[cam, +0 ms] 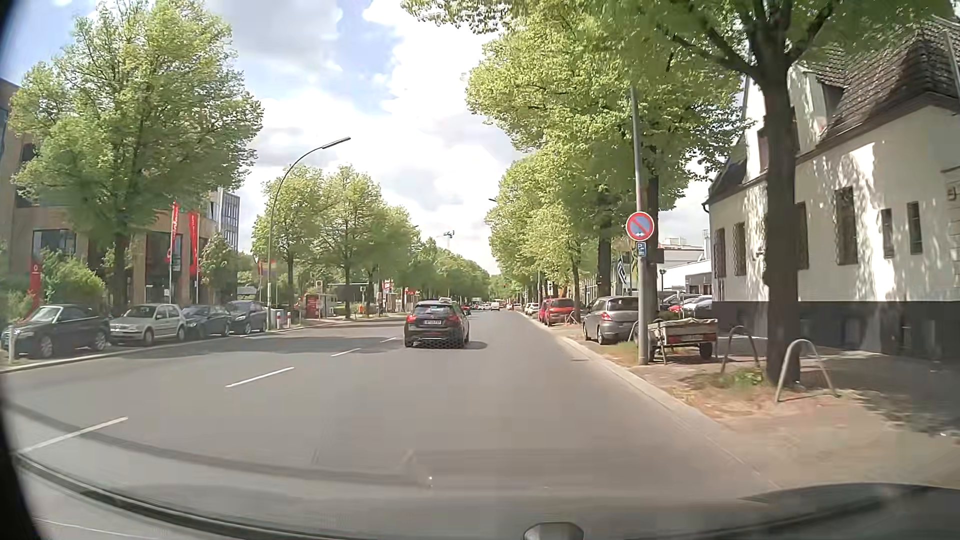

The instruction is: Follow the waypoints while adhering to traffic rules and regulations

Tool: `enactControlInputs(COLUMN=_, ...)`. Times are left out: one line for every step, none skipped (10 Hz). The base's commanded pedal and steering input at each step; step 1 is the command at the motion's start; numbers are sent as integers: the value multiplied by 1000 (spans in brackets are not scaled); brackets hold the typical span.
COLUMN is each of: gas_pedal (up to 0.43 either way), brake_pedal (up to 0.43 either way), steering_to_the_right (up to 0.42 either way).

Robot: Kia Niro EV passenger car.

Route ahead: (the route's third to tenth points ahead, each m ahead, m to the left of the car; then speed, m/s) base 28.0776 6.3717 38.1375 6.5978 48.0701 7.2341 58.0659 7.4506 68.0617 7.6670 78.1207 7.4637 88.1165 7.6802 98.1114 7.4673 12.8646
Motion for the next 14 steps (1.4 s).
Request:
enactControlInputs(gas_pedal=311, brake_pedal=18, steering_to_the_right=-1)
enactControlInputs(gas_pedal=311, brake_pedal=18, steering_to_the_right=-2)
enactControlInputs(gas_pedal=311, brake_pedal=18, steering_to_the_right=-2)
enactControlInputs(gas_pedal=311, brake_pedal=24, steering_to_the_right=-2)
enactControlInputs(gas_pedal=311, brake_pedal=18, steering_to_the_right=-2)
enactControlInputs(gas_pedal=311, brake_pedal=24, steering_to_the_right=-2)
enactControlInputs(gas_pedal=311, brake_pedal=18, steering_to_the_right=-2)
enactControlInputs(gas_pedal=311, brake_pedal=24, steering_to_the_right=-2)
enactControlInputs(gas_pedal=311, brake_pedal=18, steering_to_the_right=-2)
enactControlInputs(gas_pedal=299, brake_pedal=18, steering_to_the_right=-2)
enactControlInputs(gas_pedal=299, brake_pedal=18, steering_to_the_right=-1)
enactControlInputs(gas_pedal=299, brake_pedal=24, steering_to_the_right=0)
enactControlInputs(gas_pedal=299, brake_pedal=18, steering_to_the_right=0)
enactControlInputs(gas_pedal=299, brake_pedal=24, steering_to_the_right=0)
